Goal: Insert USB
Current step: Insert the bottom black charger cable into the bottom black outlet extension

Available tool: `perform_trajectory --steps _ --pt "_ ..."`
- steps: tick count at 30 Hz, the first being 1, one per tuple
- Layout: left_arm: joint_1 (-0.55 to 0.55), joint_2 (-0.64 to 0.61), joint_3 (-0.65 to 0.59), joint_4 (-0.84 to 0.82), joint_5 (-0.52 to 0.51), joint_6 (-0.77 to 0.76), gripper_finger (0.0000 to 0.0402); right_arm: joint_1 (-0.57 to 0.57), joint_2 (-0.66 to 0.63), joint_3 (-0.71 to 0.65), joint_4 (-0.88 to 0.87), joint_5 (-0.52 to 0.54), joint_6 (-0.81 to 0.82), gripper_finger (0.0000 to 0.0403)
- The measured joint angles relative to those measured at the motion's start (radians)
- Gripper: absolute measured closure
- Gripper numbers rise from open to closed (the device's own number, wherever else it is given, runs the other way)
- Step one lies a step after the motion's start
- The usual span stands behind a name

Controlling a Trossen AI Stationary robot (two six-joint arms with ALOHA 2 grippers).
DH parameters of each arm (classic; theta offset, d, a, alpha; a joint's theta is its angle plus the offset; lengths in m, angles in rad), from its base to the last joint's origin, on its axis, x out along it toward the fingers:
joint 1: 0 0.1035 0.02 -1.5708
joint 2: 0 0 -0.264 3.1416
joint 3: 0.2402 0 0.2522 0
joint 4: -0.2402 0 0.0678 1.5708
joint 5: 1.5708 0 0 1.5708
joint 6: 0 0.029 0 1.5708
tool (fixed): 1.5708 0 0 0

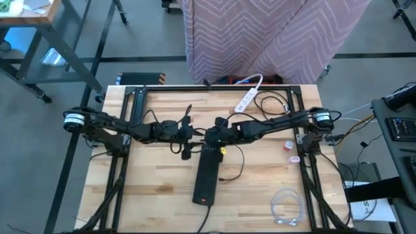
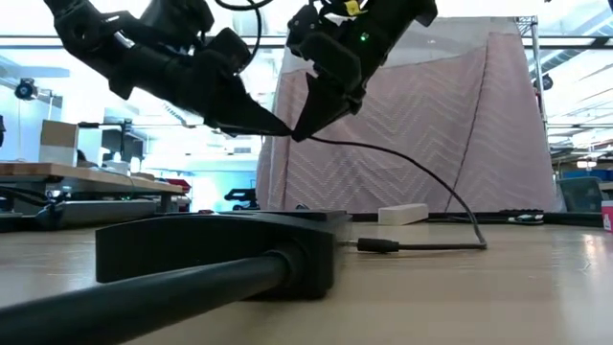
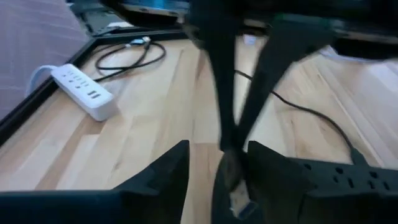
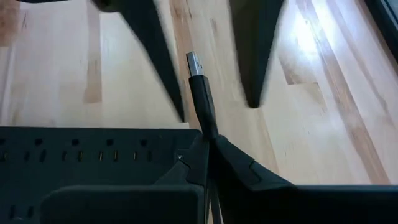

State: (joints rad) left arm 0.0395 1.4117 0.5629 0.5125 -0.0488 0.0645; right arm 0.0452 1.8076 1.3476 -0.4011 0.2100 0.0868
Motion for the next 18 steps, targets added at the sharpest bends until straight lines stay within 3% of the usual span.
perform_trajectory --steps 14,18 --pt "-0.005 0.008 0.0 -0.018 -0.03 -0.022 0.0382 0.001 0.0 0.0 0.024 0.007 -0.021 0.0401" --pt "-0.005 0.004 0.0 -0.021 -0.03 -0.024 0.039 0.006 0.0 0.0 0.026 0.008 -0.033 0.0396"
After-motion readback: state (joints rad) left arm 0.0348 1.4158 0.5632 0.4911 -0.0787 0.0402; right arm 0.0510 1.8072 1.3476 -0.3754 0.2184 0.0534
